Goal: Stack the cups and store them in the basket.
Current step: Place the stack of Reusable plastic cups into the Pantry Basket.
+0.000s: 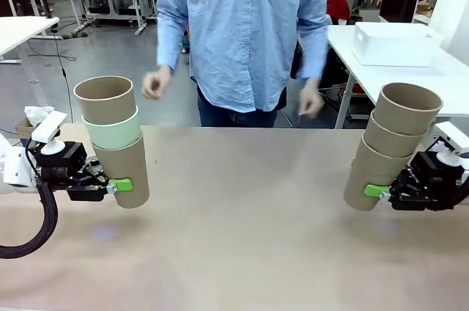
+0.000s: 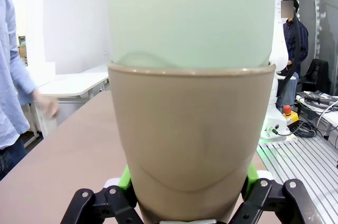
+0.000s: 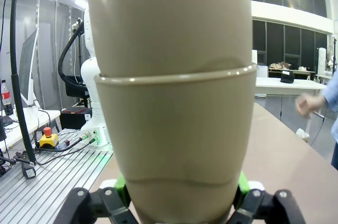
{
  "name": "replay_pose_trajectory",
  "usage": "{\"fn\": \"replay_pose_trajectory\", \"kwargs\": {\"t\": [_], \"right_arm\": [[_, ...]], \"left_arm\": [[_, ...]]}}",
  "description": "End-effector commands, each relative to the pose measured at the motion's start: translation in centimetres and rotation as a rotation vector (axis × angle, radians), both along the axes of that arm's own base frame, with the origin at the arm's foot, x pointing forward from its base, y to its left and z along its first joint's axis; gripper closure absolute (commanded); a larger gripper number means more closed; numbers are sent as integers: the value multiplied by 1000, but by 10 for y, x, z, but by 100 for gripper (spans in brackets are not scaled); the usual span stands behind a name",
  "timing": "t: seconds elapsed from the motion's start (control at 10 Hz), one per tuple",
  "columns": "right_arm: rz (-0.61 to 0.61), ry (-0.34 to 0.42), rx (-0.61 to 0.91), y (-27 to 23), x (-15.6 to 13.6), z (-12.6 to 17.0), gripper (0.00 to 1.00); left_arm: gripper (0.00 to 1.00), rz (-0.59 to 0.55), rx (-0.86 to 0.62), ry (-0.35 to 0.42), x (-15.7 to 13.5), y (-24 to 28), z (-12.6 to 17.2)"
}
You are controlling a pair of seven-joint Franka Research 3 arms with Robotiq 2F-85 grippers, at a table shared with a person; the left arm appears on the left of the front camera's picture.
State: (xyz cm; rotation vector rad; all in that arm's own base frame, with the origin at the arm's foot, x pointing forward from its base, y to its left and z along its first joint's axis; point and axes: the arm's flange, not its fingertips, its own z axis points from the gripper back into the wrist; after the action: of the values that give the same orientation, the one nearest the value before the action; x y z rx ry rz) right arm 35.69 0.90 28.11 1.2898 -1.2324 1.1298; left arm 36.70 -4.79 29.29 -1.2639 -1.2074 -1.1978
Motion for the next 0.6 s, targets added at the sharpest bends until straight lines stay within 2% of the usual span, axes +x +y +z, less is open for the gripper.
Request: {"fn": "replay_pose_trajectory", "kwargs": {"t": [0.0, 0.5], "right_arm": [[-14, -11, 11, 0, 2, 4, 16], [-14, -11, 11, 0, 2, 4, 16]], "left_arm": [[14, -4, -4, -4, 0, -1, 5], [14, -4, -4, -4, 0, -1, 5]]}}
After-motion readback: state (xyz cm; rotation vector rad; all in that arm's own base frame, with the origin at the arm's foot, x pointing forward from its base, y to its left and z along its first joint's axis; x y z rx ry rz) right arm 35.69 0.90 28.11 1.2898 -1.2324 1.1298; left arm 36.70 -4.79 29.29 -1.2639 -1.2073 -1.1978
